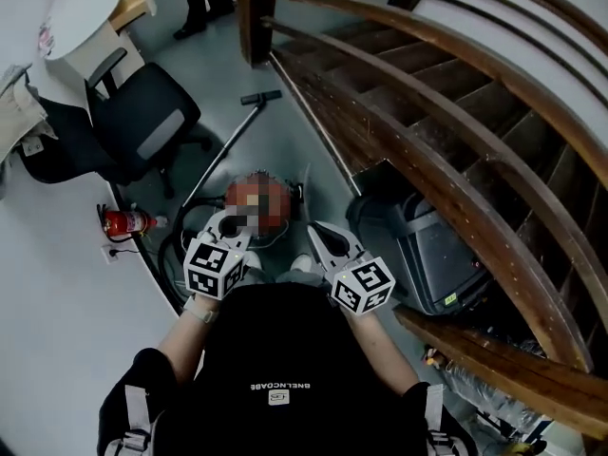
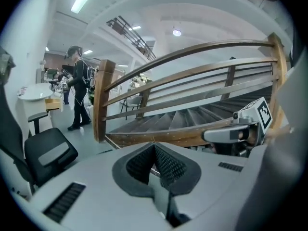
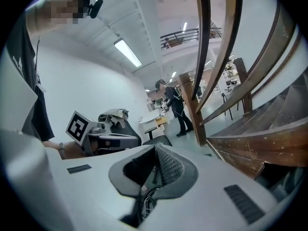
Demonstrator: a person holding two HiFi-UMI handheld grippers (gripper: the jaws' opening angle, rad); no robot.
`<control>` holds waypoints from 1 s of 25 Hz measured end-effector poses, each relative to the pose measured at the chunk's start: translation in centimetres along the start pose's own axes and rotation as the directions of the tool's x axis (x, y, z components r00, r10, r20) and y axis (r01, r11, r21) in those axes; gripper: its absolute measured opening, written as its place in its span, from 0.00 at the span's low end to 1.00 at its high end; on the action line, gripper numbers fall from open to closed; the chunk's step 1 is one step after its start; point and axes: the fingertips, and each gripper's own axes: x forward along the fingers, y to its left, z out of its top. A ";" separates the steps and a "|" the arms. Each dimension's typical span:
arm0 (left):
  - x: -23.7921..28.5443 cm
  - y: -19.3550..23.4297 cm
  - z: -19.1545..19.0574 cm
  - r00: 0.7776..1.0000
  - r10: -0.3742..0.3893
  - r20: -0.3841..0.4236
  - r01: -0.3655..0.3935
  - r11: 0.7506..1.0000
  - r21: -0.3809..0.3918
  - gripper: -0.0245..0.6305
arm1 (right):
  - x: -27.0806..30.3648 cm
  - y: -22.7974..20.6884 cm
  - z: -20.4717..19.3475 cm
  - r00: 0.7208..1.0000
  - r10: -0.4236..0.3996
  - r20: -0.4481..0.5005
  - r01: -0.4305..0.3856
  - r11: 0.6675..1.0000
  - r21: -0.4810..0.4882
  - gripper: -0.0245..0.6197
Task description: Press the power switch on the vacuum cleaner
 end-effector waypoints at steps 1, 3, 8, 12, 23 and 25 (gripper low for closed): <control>-0.6 -0.4 0.5 1.000 0.005 0.012 -0.005 1.000 -0.001 0.06 | -0.2 0.2 0.5 1.000 0.011 0.005 -0.011 1.000 -0.009 0.08; -1.6 -1.2 1.5 0.999 0.014 0.037 -0.014 1.000 -0.001 0.06 | -0.6 0.5 1.6 0.999 0.031 0.018 -0.030 0.999 -0.026 0.08; -3.5 -2.5 3.8 0.994 0.048 0.097 -0.049 0.999 0.001 0.06 | -1.2 1.4 4.4 0.995 0.084 0.062 -0.080 0.995 -0.062 0.08; -5.2 -3.0 5.9 0.985 0.076 0.158 -0.078 0.997 0.005 0.06 | -1.2 2.7 6.4 0.987 0.132 0.093 -0.124 0.988 -0.094 0.08; -8.5 -2.6 7.9 0.954 0.174 0.243 -0.173 0.985 -0.026 0.06 | -1.0 4.9 9.6 0.964 0.229 0.134 -0.211 0.968 -0.140 0.08; -8.7 -2.5 7.7 0.951 0.188 0.247 -0.185 0.982 -0.037 0.06 | -0.9 4.9 9.7 0.963 0.235 0.134 -0.216 0.965 -0.146 0.08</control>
